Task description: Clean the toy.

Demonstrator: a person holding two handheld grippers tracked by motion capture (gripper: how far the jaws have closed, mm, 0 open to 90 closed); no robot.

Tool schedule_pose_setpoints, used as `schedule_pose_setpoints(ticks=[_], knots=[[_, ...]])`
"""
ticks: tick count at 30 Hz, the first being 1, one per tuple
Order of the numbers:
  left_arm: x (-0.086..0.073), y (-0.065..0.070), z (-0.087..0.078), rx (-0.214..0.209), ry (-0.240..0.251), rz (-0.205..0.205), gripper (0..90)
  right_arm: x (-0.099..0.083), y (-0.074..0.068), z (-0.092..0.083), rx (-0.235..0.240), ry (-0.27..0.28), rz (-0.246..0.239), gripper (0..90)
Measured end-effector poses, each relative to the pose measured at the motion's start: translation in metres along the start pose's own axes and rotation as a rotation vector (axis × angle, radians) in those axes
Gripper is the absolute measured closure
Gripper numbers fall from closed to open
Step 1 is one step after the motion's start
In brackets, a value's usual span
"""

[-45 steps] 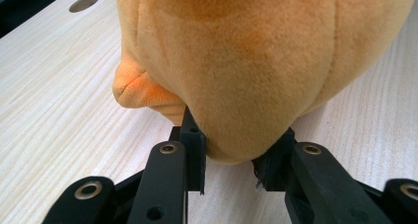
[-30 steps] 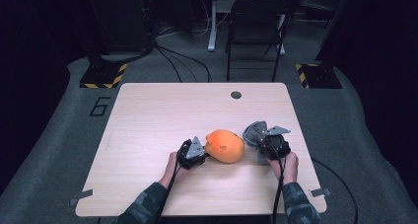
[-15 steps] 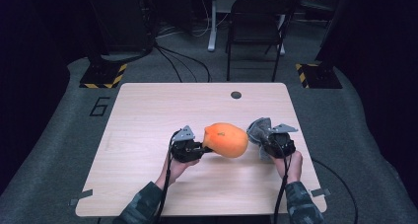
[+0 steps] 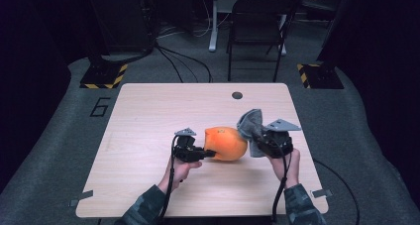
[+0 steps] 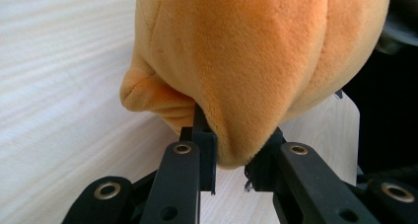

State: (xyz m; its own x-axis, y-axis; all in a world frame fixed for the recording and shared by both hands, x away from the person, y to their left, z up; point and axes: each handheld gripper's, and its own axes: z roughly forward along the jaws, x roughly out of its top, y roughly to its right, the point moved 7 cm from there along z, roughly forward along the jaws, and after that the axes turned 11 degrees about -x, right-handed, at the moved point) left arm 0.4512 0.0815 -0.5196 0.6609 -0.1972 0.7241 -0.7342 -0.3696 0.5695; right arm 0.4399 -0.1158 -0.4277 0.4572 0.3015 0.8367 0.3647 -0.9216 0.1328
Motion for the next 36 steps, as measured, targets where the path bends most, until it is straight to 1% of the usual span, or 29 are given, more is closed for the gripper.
schedule_pose_setpoints(ticks=[1, 3, 4, 5, 6, 7, 8, 9, 10, 11, 12, 14, 15, 16, 17, 18, 21, 22, 23, 24, 26, 27, 28, 30, 32, 33, 34, 35, 36], knots=[[-0.002, 0.0, 0.002, 0.002, -0.009, 0.0, 77.3, 0.002, -0.012, -0.001, 0.021, 0.003, -0.012, 70.4], [-0.004, 0.0, 0.007, 0.01, -0.013, 0.003, 77.1, 0.005, -0.035, -0.002, 0.043, 0.014, -0.055, 70.4], [-0.005, 0.001, 0.008, 0.001, -0.012, 0.007, 77.0, 0.005, -0.045, -0.001, 0.047, 0.011, -0.077, 70.4], [-0.006, 0.002, 0.01, -0.006, 0.001, -0.006, 76.9, 0.004, -0.053, 0.0, 0.055, 0.01, -0.097, 70.4], [-0.007, 0.003, 0.011, -0.008, -0.004, 0.001, 76.8, 0.002, -0.059, 0.003, 0.042, 0.009, -0.135, 70.1], [-0.008, 0.002, 0.012, 0.006, -0.005, 0.008, 76.7, 0.0, -0.064, 0.007, 0.014, 0.014, -0.16, 70.1], [-0.009, 0.001, 0.013, 0.009, -0.004, 0.0, 76.6, -0.003, -0.066, 0.01, -0.011, 0.011, -0.188, 70.1], [-0.01, -0.001, 0.014, 0.009, -0.009, 0.007, 76.6, -0.005, -0.066, 0.014, -0.036, 0.004, -0.211, 70.0], [-0.011, -0.001, 0.016, 0.006, -0.008, 0.005, 76.6, -0.008, -0.065, 0.018, -0.061, -0.007, -0.235, 70.0], [-0.012, -0.002, 0.017, 0.009, -0.01, 0.011, 76.6, -0.012, -0.064, 0.021, -0.078, -0.021, -0.235, 70.1], [-0.012, -0.002, 0.018, 0.01, -0.012, 0.017, 76.6, -0.015, -0.062, 0.024, -0.087, -0.024, -0.244, 70.1], [-0.011, -0.001, 0.019, 0.014, -0.011, 0.032, 76.4, -0.018, -0.057, 0.027, -0.111, -0.034, -0.272, 70.1], [-0.011, -0.001, 0.019, 0.011, -0.011, 0.037, 76.4, -0.019, -0.054, 0.028, -0.115, -0.035, -0.265, 70.1], [-0.011, -0.002, 0.02, 0.017, -0.014, 0.052, 76.2, -0.02, -0.052, 0.029, -0.11, -0.042, -0.255, 70.1], [-0.011, -0.001, 0.02, 0.013, -0.008, 0.041, 76.2, -0.021, -0.048, 0.031, -0.111, -0.046, -0.254, 70.1], [-0.011, -0.001, 0.021, 0.014, -0.012, 0.053, 76.1, -0.023, -0.045, 0.032, -0.111, -0.051, -0.246, 70.1], [-0.011, -0.002, 0.021, 0.006, -0.002, 0.058, 75.9, -0.028, -0.036, 0.034, -0.114, -0.075, -0.207, 70.1], [-0.011, -0.002, 0.021, 0.002, 0.001, 0.057, 75.9, -0.029, -0.032, 0.035, -0.116, -0.081, -0.202, 70.1], [-0.011, -0.003, 0.02, 0.003, -0.001, 0.072, 75.8, -0.031, -0.027, 0.036, -0.123, -0.091, -0.205, 70.0], [-0.011, -0.002, 0.02, -0.003, 0.006, 0.054, 75.7, -0.032, -0.022, 0.037, -0.137, -0.106, -0.189, 70.1], [-0.011, -0.003, 0.02, -0.004, 0.007, 0.056, 75.4, -0.039, -0.01, 0.042, -0.154, -0.133, -0.163, 70.1], [-0.011, -0.003, 0.02, -0.004, 0.004, 0.064, 75.3, -0.045, -0.004, 0.045, -0.162, -0.154, -0.155, 70.1], [-0.011, -0.002, 0.021, -0.006, 0.006, 0.065, 75.0, -0.05, 0.0, 0.049, -0.17, -0.169, -0.136, 70.1], [-0.011, -0.001, 0.021, -0.003, 0.013, 0.065, 74.8, -0.056, 0.006, 0.054, -0.173, -0.191, -0.126, 70.0], [-0.011, -0.002, 0.021, -0.005, 0.02, 0.064, 74.7, -0.059, 0.01, 0.055, -0.174, -0.206, -0.111, 69.8], [-0.01, -0.001, 0.021, -0.006, 0.027, 0.057, 74.7, -0.058, 0.013, 0.055, -0.176, -0.208, -0.114, 69.5], [-0.01, -0.002, 0.02, -0.004, 0.03, 0.053, 74.8, -0.055, 0.014, 0.052, -0.16, -0.207, -0.099, 69.5], [-0.01, -0.003, 0.019, 0.001, 0.031, 0.052, 74.8, -0.051, 0.015, 0.048, -0.144, -0.199, -0.072, 69.5], [-0.01, -0.003, 0.019, 0.003, 0.035, 0.049, 74.8, -0.044, 0.015, 0.043, -0.133, -0.171, -0.069, 69.5]])
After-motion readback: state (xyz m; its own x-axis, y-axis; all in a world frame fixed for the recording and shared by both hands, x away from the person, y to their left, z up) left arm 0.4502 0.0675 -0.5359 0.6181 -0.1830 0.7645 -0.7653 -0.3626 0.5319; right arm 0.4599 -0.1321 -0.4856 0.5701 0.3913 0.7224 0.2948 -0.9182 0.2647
